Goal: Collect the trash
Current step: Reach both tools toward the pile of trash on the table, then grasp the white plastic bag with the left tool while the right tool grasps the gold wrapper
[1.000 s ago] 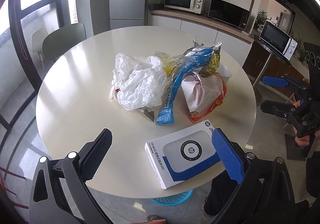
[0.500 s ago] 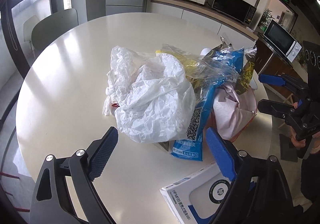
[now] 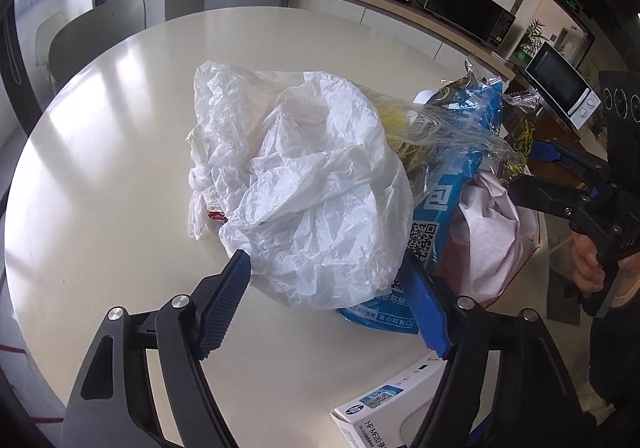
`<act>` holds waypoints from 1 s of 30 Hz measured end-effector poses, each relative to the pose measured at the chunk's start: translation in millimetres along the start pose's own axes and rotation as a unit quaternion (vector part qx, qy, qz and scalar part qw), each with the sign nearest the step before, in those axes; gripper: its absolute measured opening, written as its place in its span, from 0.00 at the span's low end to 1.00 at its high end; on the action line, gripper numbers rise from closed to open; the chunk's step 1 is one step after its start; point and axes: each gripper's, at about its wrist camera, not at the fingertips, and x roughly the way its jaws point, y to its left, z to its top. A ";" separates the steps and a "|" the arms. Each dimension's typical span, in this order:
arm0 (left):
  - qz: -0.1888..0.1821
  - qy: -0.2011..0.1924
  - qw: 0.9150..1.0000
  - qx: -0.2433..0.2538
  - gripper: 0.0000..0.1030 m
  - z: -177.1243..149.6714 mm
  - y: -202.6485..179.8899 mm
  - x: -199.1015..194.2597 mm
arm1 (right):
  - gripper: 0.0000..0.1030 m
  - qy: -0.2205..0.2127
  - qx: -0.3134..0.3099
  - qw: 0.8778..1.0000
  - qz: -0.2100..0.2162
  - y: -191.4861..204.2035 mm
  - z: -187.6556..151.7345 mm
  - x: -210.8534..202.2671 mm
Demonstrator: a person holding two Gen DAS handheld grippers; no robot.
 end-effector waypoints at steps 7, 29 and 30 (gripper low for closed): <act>0.004 0.006 1.000 0.000 0.61 -1.9 0.6 -1.2 | 0.82 -0.001 0.006 1.000 0.005 5.7 2.2 0.2; 0.042 0.007 0.999 0.006 0.08 -5.5 -2.3 -5.4 | 0.52 -0.016 0.026 0.999 0.011 -1.8 3.6 -7.1; 0.048 0.004 0.999 0.008 0.07 -5.4 -1.9 -7.0 | 0.50 -0.017 0.027 0.999 0.012 -3.1 3.4 -8.6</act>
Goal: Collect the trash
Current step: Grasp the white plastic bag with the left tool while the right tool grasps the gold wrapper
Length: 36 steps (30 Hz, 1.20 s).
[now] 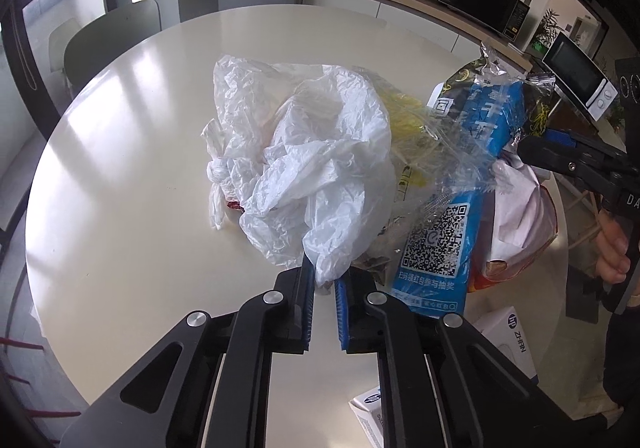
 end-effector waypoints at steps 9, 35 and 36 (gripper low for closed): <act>0.024 -0.020 1.000 0.003 0.06 -1.7 4.6 -16.4 | 0.37 -0.008 -0.014 1.000 -0.006 0.4 -2.8 -12.6; 0.067 -0.079 0.995 0.013 0.05 -15.8 -11.7 -90.9 | 0.00 -0.101 -0.045 0.994 0.013 24.7 10.6 -74.1; 0.070 -0.080 0.994 0.012 0.05 -17.6 -13.3 -95.2 | 0.00 -0.102 -0.047 0.994 0.011 26.7 10.2 -78.3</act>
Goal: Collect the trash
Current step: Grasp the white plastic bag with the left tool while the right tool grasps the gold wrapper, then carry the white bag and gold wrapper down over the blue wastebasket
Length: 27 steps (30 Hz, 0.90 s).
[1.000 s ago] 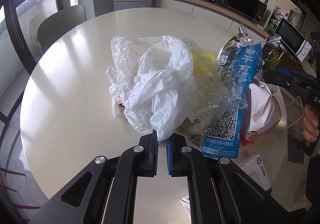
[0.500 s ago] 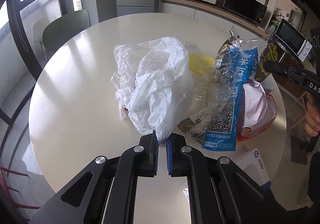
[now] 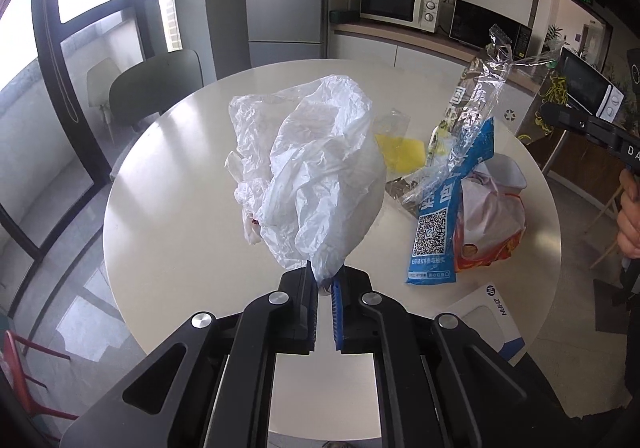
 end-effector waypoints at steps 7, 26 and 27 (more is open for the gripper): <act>0.007 -0.022 1.000 0.010 0.05 -14.7 -10.4 -43.5 | 0.00 -0.030 -0.004 1.000 -0.007 20.9 -8.1 -48.1; 0.004 -0.054 0.998 0.035 0.05 -106.6 -63.0 -136.1 | 0.00 -0.073 -0.016 0.997 -0.006 77.7 -82.2 -180.2; 0.005 -0.054 0.998 0.038 0.05 -110.5 -66.6 -138.6 | 0.00 -0.073 -0.014 0.997 -0.003 77.6 -82.8 -182.4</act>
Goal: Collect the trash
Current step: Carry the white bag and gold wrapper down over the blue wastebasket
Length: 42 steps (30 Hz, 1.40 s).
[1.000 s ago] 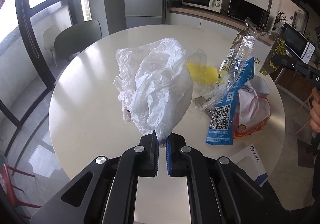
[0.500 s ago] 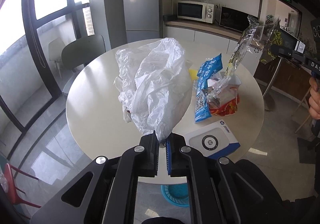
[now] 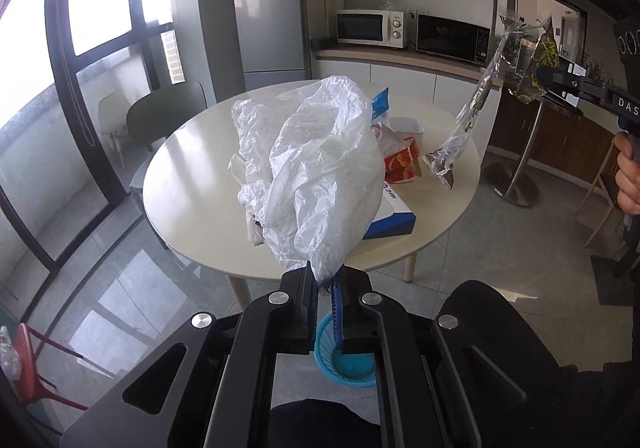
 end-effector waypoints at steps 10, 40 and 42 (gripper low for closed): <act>-0.002 0.015 1.000 0.019 0.05 -32.5 -28.3 -20.5 | 0.00 0.017 -0.007 1.000 0.015 16.6 -37.4 -32.7; -0.061 0.177 0.982 0.020 0.05 -132.8 -58.3 75.6 | 0.00 0.150 -0.004 0.987 0.051 21.4 -153.7 36.8; -0.070 0.192 0.979 0.015 0.05 -136.5 -55.6 91.8 | 0.00 0.158 0.008 0.986 0.056 15.8 -162.4 47.9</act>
